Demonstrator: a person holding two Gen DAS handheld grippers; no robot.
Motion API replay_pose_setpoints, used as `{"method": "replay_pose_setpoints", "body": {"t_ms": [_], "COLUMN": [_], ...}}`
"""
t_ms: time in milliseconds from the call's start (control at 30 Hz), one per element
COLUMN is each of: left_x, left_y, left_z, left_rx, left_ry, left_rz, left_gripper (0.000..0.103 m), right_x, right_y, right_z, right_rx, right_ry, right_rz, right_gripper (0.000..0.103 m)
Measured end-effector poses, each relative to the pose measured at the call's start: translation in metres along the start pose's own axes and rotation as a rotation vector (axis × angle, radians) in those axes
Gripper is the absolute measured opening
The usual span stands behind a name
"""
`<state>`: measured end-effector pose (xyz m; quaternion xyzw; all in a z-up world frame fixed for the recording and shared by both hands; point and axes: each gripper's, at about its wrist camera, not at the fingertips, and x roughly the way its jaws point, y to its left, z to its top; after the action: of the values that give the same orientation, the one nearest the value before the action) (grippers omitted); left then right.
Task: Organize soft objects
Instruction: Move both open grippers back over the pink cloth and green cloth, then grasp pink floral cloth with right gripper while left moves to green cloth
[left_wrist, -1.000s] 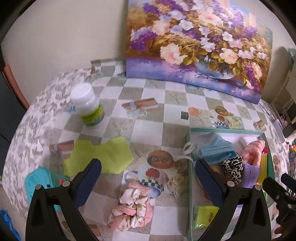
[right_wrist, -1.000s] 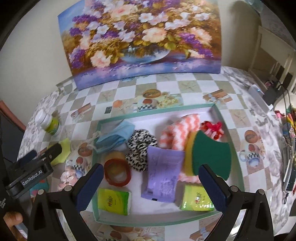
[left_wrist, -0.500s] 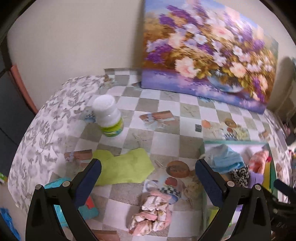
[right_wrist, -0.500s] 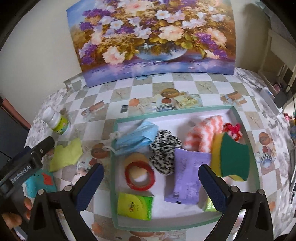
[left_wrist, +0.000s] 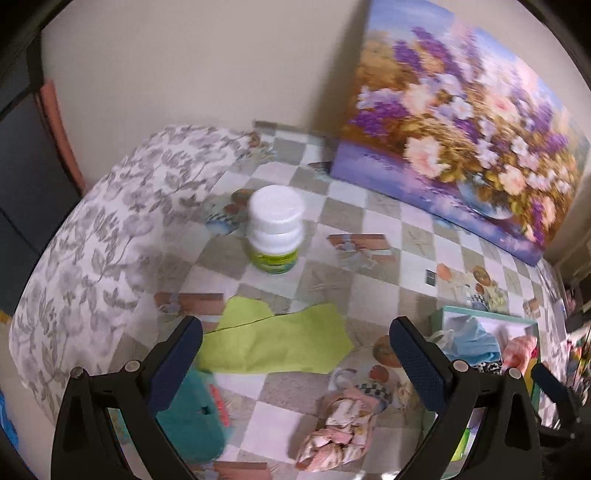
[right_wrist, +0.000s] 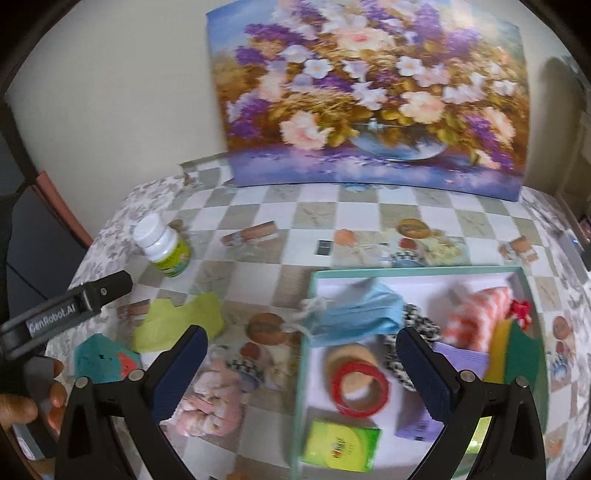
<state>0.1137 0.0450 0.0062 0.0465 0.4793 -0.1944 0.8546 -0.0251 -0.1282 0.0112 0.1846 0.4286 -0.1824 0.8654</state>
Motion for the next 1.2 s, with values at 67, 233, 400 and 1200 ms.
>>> {"method": "replay_pose_setpoints", "body": {"t_ms": [67,233,400,1200], "left_x": [0.003,0.014,0.028,0.063], "left_y": [0.012,0.029,0.036,0.041], "left_z": [0.004,0.007,0.004,0.001], "left_rx": [-0.026,-0.041,-0.036,0.019], "left_ry": [0.021,0.086,0.168,0.289], "left_rz": [-0.004,0.005,-0.012,-0.009], "left_gripper": [0.101,0.101,0.101,0.101], "right_x": [0.007,0.03,0.047,0.104], "right_y": [0.007,0.03,0.051,0.11], "right_z": [-0.001,-0.01,-0.022,-0.081], "right_rx": [-0.003,-0.036,-0.083,-0.252], "right_ry": [0.02,0.105,0.173,0.424], "right_rz": [0.02,0.049,0.067,0.01], "right_gripper": [0.103,0.103,0.103,0.089]}}
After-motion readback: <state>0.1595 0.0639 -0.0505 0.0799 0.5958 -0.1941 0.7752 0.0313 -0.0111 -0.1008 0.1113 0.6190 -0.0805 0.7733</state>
